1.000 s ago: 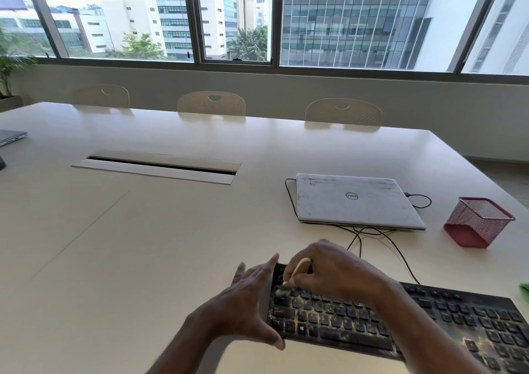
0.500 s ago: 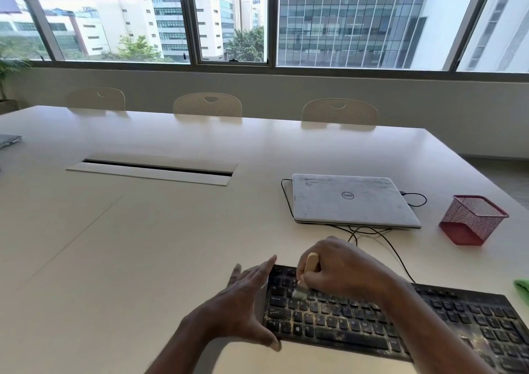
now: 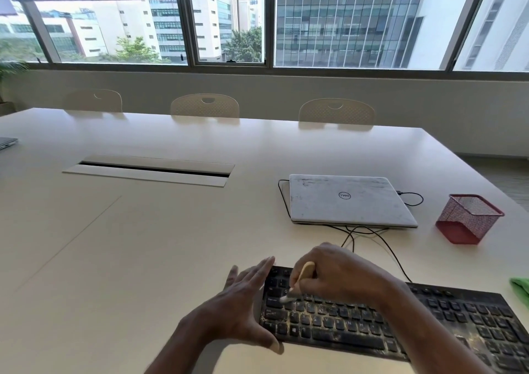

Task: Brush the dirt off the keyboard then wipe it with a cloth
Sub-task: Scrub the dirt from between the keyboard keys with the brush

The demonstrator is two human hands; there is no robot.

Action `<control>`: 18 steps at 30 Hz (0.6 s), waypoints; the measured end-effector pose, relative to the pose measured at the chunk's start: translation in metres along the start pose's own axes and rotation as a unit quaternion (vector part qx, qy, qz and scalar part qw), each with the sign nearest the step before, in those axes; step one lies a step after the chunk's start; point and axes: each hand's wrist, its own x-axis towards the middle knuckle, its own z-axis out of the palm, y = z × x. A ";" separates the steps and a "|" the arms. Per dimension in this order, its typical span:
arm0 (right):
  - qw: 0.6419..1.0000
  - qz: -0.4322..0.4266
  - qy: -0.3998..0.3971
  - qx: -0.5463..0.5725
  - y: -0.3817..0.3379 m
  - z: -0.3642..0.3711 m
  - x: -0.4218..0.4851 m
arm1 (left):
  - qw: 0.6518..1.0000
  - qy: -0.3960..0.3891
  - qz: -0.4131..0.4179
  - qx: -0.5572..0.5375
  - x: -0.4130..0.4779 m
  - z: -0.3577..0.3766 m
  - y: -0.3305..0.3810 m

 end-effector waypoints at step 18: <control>0.997 0.026 0.069 0.026 0.005 0.000 0.000 | 1.000 0.015 -0.002 0.004 0.005 0.004 -0.008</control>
